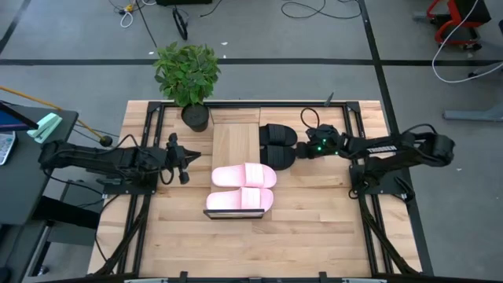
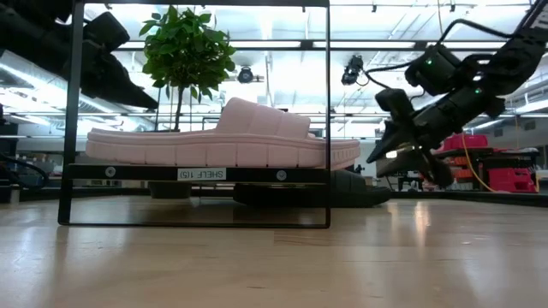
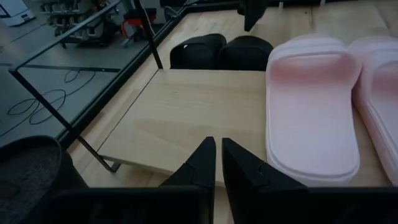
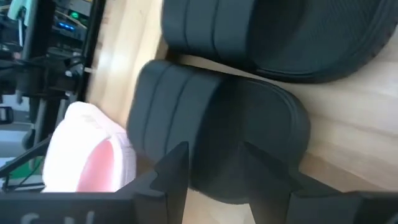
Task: Pick and place slides into the shelf
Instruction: Put the bottom black slipper on the shelf
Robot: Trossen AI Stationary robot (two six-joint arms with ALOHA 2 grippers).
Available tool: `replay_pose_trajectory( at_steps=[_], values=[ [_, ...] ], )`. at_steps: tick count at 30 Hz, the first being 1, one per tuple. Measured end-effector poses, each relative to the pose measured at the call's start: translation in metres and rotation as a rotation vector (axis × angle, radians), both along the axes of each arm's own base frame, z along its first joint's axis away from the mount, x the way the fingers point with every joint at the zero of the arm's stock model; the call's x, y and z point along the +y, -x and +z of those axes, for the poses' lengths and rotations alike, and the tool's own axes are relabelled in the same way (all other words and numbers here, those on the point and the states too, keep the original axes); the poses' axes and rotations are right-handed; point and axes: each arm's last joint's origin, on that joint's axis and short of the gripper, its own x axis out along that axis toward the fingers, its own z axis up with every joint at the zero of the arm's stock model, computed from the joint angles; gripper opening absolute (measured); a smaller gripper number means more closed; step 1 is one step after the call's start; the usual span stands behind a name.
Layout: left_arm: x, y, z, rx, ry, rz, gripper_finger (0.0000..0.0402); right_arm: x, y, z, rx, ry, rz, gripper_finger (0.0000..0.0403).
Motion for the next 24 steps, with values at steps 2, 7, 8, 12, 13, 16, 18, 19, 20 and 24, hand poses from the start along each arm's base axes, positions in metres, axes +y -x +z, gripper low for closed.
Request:
replay_pose_trajectory(
  at_steps=[2,7,8,12,13,16,18,19,20,24],
  values=[
    [0.000,0.000,0.000,-0.002,-0.001,0.000,0.0038,-0.003,-0.005,-0.003,-0.007,-0.003,-0.005,0.0146],
    [0.000,0.000,0.000,0.000,-0.001,0.001,0.0040,-0.012,-0.022,-0.005,-0.021,0.004,0.024,0.0146],
    [0.000,0.000,0.000,0.001,-0.001,0.000,0.0040,-0.013,-0.025,-0.007,-0.011,0.000,0.035,0.0146],
    [0.000,0.000,0.000,0.000,-0.001,0.000,0.0034,-0.021,-0.032,-0.016,0.028,-0.015,0.051,0.0146],
    [0.000,0.000,0.000,0.000,-0.001,0.000,0.0032,-0.023,-0.033,-0.018,0.032,-0.012,0.055,0.0146],
    [0.000,0.000,0.000,0.000,-0.001,0.001,0.0029,-0.027,-0.037,-0.020,0.037,-0.008,0.064,0.0146],
    [0.000,0.000,0.000,0.000,-0.001,0.000,0.0028,-0.028,-0.039,-0.020,0.033,-0.010,0.073,0.0146],
    [0.000,0.000,0.000,0.000,-0.001,0.000,0.0028,-0.029,-0.040,-0.019,0.022,-0.012,0.083,0.0146],
    [0.000,0.000,0.000,0.000,-0.001,0.000,0.0029,-0.029,-0.041,-0.017,0.011,-0.013,0.091,0.0146],
    [0.000,0.000,0.000,0.000,-0.001,0.001,0.0036,-0.027,-0.042,-0.011,-0.020,-0.005,0.131,0.0146]
  ],
)
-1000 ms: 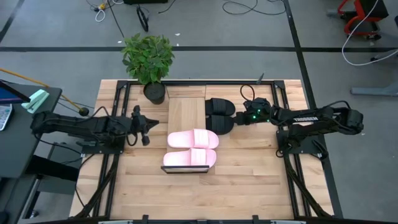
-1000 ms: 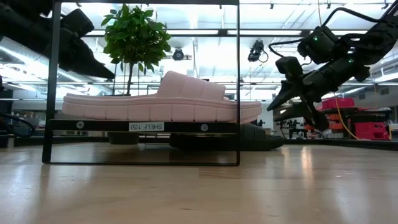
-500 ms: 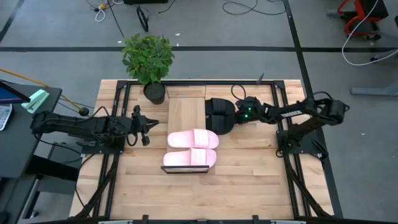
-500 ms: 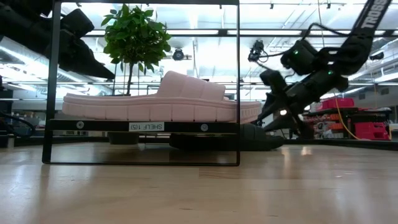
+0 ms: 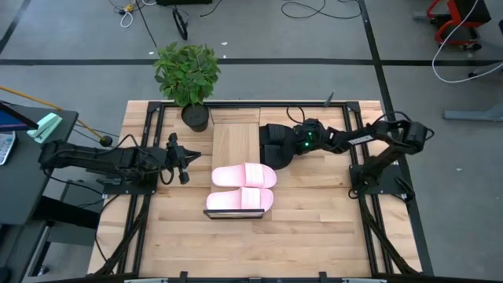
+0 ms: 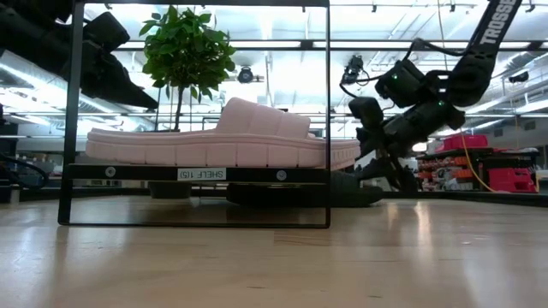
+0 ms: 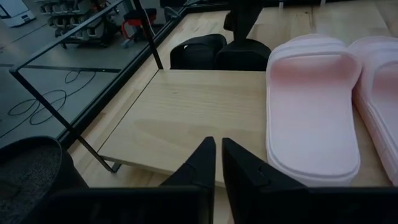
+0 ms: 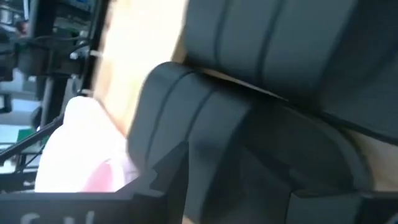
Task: Pick and place slides into the shelf
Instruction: Put the bottom black slipper on the shelf
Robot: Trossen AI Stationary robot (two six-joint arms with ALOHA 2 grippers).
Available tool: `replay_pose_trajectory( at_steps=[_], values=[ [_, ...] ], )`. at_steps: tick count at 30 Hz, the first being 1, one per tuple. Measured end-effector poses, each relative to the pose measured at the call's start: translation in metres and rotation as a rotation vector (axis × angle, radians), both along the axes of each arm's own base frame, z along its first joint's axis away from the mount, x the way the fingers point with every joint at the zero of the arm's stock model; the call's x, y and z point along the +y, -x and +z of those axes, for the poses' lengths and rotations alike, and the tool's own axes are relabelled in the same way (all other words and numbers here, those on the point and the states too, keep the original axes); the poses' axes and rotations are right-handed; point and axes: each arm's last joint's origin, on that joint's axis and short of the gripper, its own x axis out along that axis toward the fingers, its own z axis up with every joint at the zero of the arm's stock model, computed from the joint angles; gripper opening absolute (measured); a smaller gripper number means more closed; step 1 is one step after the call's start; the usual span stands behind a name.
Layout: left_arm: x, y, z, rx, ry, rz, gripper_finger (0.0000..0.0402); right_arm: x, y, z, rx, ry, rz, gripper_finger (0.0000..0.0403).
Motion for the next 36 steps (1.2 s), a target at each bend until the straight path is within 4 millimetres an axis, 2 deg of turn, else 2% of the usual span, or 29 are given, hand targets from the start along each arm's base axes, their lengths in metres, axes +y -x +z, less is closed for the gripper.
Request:
replay_pose_trajectory(
  at_steps=[6,15,21,30,36],
  values=[
    [0.000,0.000,0.000,-0.006,0.001,0.001,0.0040,0.000,0.001,0.004,-0.013,0.036,0.028,0.0146],
    [0.000,-0.002,0.004,-0.044,0.003,0.000,0.0028,-0.001,-0.001,-0.011,0.041,0.037,0.026,0.0146],
    [0.000,-0.002,0.004,-0.044,0.003,0.000,0.0035,-0.002,-0.002,-0.011,0.026,0.057,0.029,0.0142],
    [0.000,-0.002,0.004,-0.043,0.003,0.000,0.0033,-0.002,-0.003,-0.010,0.016,0.064,0.029,0.0070],
    [0.000,-0.002,0.004,-0.039,-0.007,-0.003,0.0025,-0.002,-0.003,-0.009,-0.003,0.089,0.049,0.0040]
  ],
)
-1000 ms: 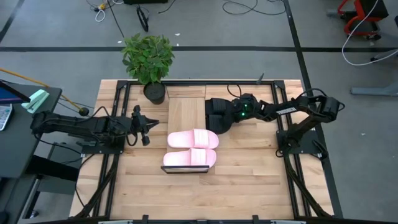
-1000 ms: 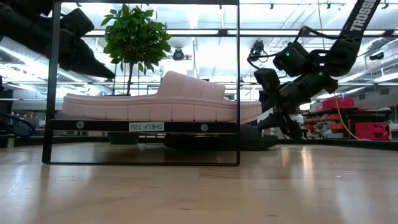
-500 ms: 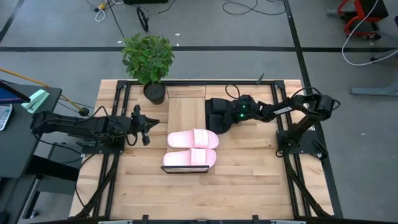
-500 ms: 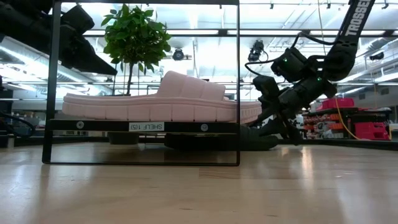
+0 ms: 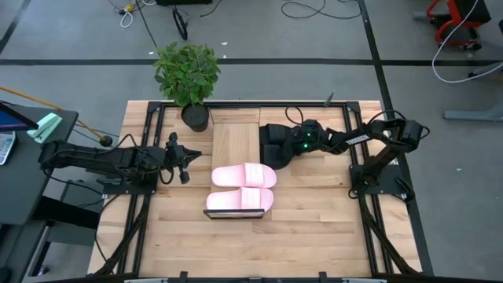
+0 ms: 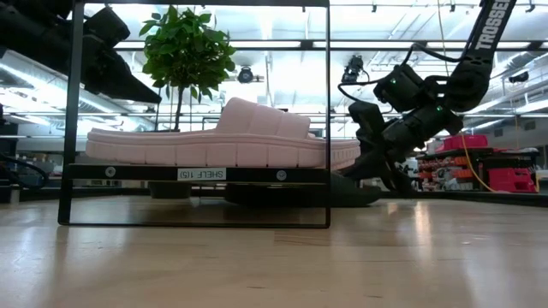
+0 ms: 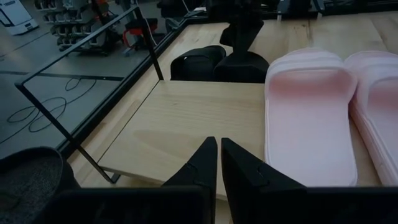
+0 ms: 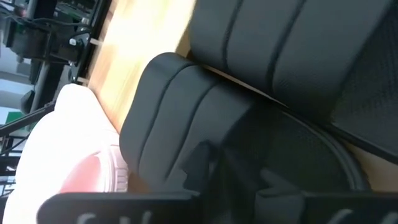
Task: Pick and place slides into the shelf
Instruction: Put the bottom black slipper on the shelf
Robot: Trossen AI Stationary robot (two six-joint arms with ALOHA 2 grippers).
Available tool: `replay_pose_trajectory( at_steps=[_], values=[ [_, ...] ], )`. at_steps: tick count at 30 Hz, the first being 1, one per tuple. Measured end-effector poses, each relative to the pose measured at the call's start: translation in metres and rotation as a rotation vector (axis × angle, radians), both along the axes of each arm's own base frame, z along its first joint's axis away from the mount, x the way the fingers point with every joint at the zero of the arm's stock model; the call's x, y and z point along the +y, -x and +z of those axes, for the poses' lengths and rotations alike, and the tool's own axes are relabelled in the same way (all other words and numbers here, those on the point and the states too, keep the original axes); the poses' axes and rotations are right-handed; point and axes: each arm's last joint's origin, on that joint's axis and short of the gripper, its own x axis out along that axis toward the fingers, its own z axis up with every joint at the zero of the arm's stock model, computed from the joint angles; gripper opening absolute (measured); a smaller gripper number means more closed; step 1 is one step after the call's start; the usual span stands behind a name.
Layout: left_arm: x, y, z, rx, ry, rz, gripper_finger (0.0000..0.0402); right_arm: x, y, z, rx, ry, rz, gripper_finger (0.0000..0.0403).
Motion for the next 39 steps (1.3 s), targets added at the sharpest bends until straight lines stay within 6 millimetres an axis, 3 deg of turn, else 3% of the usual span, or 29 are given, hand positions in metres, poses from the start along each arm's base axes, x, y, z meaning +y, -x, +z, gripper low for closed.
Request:
replay_pose_trajectory(
  at_steps=[4,14,28,39],
  values=[
    [0.000,0.000,0.000,0.000,0.000,0.000,0.0030,0.000,0.000,0.000,0.000,0.007,0.000,0.0008],
    [0.000,0.000,0.000,0.000,0.000,0.000,0.0030,0.004,0.008,0.009,0.068,0.006,0.002,0.0003],
    [0.000,0.000,0.000,0.001,-0.002,-0.001,0.0036,0.025,0.054,0.051,0.235,0.065,-0.032,0.0000],
    [0.000,0.000,0.000,0.004,-0.010,-0.004,0.0023,0.030,0.065,0.062,0.241,0.086,-0.063,0.0001]
  ],
)
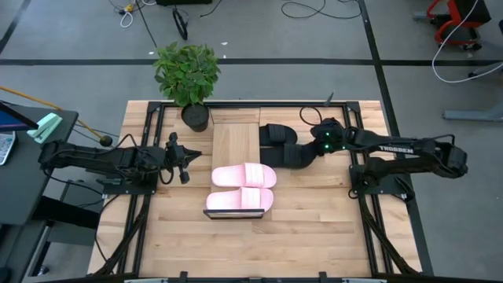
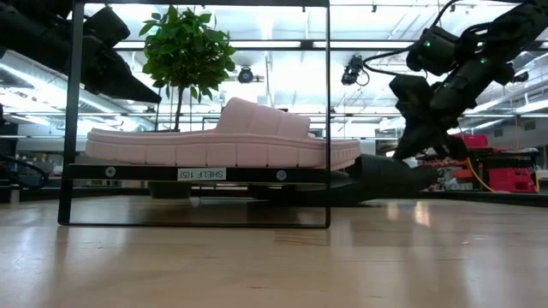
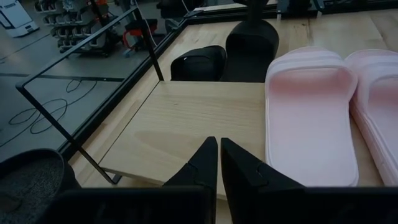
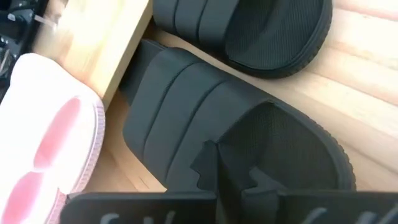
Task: Pick and place slides into the shelf
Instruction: Put the bottom black slipper on the shelf
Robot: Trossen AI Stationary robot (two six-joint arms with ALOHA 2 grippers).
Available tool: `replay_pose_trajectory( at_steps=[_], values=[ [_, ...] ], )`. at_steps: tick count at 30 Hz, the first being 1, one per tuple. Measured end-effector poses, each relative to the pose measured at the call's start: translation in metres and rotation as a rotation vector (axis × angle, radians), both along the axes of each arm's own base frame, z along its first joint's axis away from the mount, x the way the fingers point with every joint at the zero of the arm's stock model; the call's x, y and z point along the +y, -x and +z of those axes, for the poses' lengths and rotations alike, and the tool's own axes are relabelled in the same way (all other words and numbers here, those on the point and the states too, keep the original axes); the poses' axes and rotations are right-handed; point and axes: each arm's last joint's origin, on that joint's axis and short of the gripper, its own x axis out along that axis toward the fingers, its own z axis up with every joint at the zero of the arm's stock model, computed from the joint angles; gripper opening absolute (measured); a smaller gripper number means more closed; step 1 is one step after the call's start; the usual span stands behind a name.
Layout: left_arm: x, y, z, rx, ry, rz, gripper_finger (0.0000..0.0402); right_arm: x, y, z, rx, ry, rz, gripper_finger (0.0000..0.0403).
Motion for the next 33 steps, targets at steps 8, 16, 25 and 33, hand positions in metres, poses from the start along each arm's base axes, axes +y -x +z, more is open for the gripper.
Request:
replay_pose_trajectory(
  at_steps=[8,16,25,33],
  values=[
    [0.000,0.000,0.000,-0.001,0.001,0.000,0.0035,0.009,0.016,0.017,0.000,-0.021,-0.023,0.0001],
    [0.000,0.000,0.000,0.000,0.000,0.000,0.0027,0.022,0.046,0.068,0.003,0.047,-0.083,0.0001],
    [0.000,0.000,0.000,0.000,-0.002,-0.001,0.0031,0.030,0.065,0.126,-0.117,0.158,-0.126,0.0001],
    [0.000,0.000,0.000,0.001,-0.002,-0.001,0.0033,0.032,0.069,0.138,-0.096,0.187,-0.110,0.0001]
  ],
)
